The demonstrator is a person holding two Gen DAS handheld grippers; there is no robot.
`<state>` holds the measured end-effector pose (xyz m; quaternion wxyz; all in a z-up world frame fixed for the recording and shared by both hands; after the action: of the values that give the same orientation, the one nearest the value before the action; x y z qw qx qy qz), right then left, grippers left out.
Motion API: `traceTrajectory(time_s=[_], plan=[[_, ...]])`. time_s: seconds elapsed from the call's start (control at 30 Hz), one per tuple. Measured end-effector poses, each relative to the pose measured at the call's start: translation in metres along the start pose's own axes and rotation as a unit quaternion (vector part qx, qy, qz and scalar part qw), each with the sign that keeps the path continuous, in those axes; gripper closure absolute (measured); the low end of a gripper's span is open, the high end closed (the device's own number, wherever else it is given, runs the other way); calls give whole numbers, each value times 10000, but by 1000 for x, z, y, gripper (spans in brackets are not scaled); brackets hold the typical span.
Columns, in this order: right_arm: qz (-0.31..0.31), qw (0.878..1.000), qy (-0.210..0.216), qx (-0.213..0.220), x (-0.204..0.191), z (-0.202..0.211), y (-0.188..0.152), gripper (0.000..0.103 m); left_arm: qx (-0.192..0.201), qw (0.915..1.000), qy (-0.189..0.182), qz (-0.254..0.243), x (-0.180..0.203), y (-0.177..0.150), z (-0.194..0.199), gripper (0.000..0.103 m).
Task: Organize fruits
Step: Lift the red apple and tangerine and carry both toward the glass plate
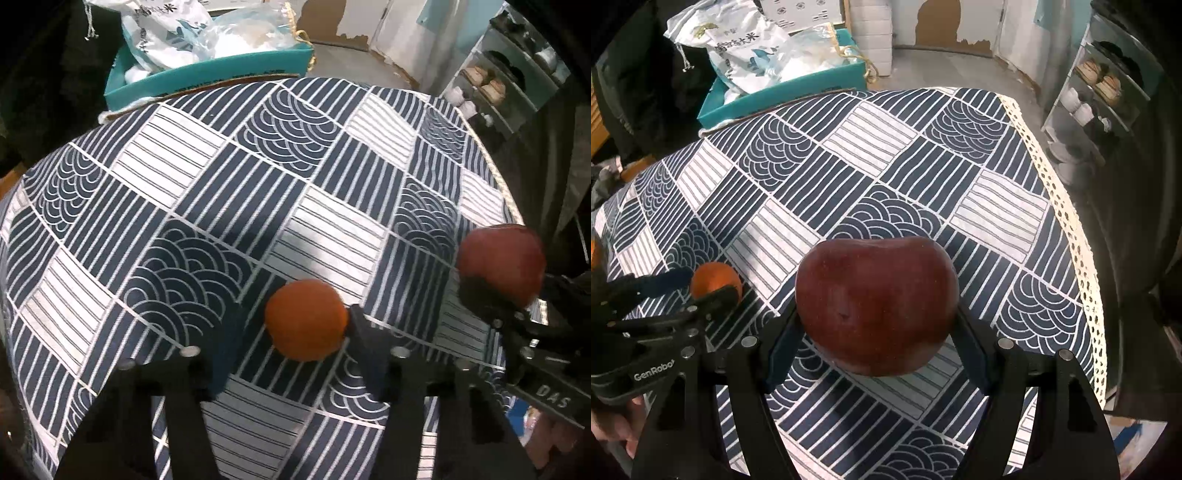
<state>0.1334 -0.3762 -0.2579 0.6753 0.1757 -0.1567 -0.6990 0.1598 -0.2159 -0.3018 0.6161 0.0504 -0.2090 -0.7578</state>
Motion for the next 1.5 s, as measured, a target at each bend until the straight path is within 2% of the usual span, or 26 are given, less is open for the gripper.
traceTrajectory(time_s=[0.27,0.6,0.9,1.5], plan=[[101,9999,54,110,-11,7,4,28,228,9985,254,-418,9,-2,17,59],[220,9988,72,431,-21,35,14,28,681,9961,368,-434,4,5,62,59],[384,9957,118,839,-35,72,25,28,964,9947,270,-224,-7,7,108,59],[721,9850,504,1485,-69,136,32,28,1730,9836,377,-351,-17,2,193,60]])
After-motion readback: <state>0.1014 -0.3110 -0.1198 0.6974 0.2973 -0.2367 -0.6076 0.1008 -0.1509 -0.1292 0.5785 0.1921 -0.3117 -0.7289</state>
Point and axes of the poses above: each gripper's, at about its wrist camera, not at the fingertips, and z roughly against the way its jaws point, x to its right, y to its top, the point moved 3 cm from there along -z, roughly the way its jaws point, and after that the axes turned 4 degrees about x, right-handed, at the moved point
